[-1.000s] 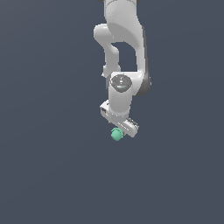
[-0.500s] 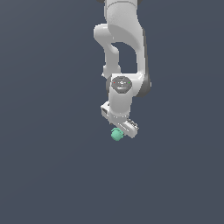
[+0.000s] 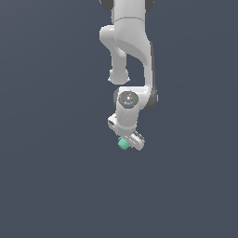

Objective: Pick up the object and move it to a goal position.

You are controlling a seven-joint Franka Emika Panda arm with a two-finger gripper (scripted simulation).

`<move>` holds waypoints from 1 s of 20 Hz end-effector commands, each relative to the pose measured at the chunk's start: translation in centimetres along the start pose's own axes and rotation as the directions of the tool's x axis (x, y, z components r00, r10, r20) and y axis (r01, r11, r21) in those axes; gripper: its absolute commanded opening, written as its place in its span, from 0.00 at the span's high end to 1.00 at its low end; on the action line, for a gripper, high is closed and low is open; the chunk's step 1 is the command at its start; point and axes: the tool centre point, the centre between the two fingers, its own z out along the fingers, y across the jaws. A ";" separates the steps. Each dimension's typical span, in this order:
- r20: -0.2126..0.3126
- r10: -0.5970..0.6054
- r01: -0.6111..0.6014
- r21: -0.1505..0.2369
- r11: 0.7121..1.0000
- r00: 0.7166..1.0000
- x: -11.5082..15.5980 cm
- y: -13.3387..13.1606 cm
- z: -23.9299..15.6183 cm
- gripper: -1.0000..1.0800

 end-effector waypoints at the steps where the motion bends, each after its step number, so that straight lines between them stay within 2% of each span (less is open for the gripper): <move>1: -0.001 0.000 0.000 0.001 1.000 1.000 0.0 -0.1 0.6 0.04; 3: -0.001 0.000 0.000 0.001 1.000 1.000 0.1 -0.1 0.6 0.04; 4: -0.001 0.000 0.000 0.001 1.000 1.000 0.1 -0.1 0.6 1.00; 15: -0.001 0.001 -0.001 0.001 1.000 1.000 0.1 -0.1 0.6 1.00; 20: -0.001 0.001 -0.001 0.001 1.000 1.000 1.1 1.0 0.1 1.00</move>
